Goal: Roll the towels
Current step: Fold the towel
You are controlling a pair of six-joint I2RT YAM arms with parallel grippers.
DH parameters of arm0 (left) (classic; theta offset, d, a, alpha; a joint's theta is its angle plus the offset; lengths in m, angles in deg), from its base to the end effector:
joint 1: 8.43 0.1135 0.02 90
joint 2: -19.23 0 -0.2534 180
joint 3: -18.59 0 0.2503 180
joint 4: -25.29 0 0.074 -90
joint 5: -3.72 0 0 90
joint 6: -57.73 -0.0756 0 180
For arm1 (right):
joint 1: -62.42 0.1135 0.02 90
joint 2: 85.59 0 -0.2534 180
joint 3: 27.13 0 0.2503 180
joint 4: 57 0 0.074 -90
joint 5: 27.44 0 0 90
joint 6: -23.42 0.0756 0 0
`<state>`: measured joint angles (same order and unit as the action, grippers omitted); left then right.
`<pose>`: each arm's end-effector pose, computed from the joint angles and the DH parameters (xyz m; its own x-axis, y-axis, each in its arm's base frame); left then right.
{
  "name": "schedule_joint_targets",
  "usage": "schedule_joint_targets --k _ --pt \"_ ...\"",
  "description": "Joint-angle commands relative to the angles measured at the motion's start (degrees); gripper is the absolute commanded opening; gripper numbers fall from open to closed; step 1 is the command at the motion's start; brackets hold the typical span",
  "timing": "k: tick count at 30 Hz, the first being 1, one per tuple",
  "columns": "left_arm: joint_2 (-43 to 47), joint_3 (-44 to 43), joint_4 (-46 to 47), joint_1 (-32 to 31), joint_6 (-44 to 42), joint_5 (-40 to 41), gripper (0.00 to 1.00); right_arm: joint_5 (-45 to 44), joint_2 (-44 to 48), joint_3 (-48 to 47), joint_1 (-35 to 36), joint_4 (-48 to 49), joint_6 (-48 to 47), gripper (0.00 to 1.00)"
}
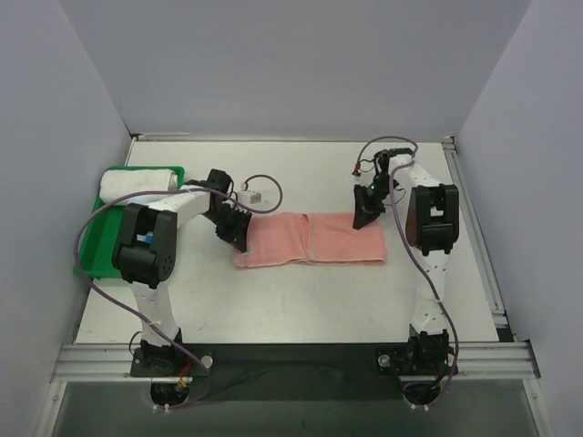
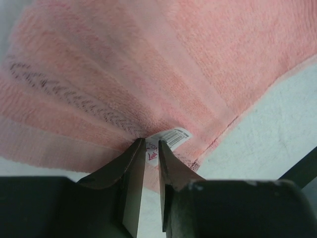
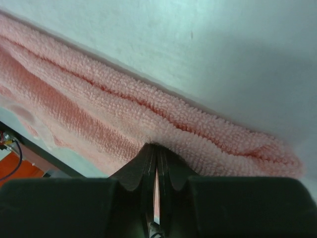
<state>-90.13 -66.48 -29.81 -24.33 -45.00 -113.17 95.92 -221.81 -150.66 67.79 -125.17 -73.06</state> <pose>0.3351 -0.1310 0.1106 -0.8506 0.4466 -0.2776 0.5248 0.7551 -0.3930 0.4630 0.0853 0.0984 -0.9581 -0.1847 -0.2191 -0.2750 0.8077 0.5215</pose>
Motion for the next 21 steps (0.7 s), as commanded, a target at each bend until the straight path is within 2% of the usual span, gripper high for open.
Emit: schedule_joint_targets --k 1,3,4,5,6,7,8,9,10,11,13,15,16,17,21 --pt "-6.5 -8.8 0.1 1.3 -2.9 1.4 0.28 -4.9 4.4 7.8 0.2 -1.4 -1.3 0.03" --pt "-10.6 -15.6 -1.6 2.6 -4.8 3.7 0.26 -2.5 8.9 12.8 0.9 -1.9 -1.4 0.03" --pt "-15.2 -24.2 -2.4 3.3 -5.2 3.8 0.25 -1.4 10.6 15.5 1.6 -2.3 -1.4 0.03" --pt "-17.8 -28.9 -4.7 3.9 -5.5 3.5 0.25 -0.2 12.4 21.2 2.4 -2.6 -1.5 0.04" --pt "-20.3 -34.0 -6.2 4.4 -5.7 2.9 0.29 3.9 15.4 23.4 5.2 -3.0 -1.9 0.06" --pt "-24.5 -44.9 -7.8 4.8 -5.8 0.8 0.35 6.9 16.9 24.9 6.5 -4.7 -4.1 0.08" --pt "-26.1 -49.3 -11.0 4.9 -5.9 -0.8 0.41 9.9 18.2 26.1 7.5 -5.7 -5.2 0.14" --pt "-27.4 -53.8 -12.5 4.8 -5.8 -2.4 0.51 14.3 21.0 26.3 8.7 -6.2 -5.2 0.18" --pt "-28.1 -56.5 -13.4 4.7 -5.7 -4.8 0.53 16.5 22.5 26.0 8.3 -6.4 -4.5 0.29" --pt "-27.8 -58.6 -14.3 4.5 -5.2 -5.7 0.55 17.9 24.8 25.2 7.6 -6.3 -4.1 0.32" --pt "-24.1 -56.8 -14.3 4.2 -4.3 -7.7 0.56 19.4 26.1 21.3 4.2 -6.3 -2.9 0.34" --pt "-20.7 -49.2 -13.3 3.9 -2.7 -9.0 0.56 17.2 26.7 18.3 1.9 -6.2 -2.7 0.38" --pt "-17.0 -45.2 -12.0 3.3 -2.0 -9.0 0.55 13.2 26.5 17.7 0.4 -5.9 -2.7 0.39" --pt "-15.1 -38.3 -8.7 2.8 -0.4 -9.2 0.55 10.3 25.2 17.3 0.1 -5.9 -3.4 0.39" --pt "-8.2 -25.3 0.5 -1.1 2.9 -8.4 0.53 6.6 22.0 19.2 0.3 -5.6 -4.0 0.39"
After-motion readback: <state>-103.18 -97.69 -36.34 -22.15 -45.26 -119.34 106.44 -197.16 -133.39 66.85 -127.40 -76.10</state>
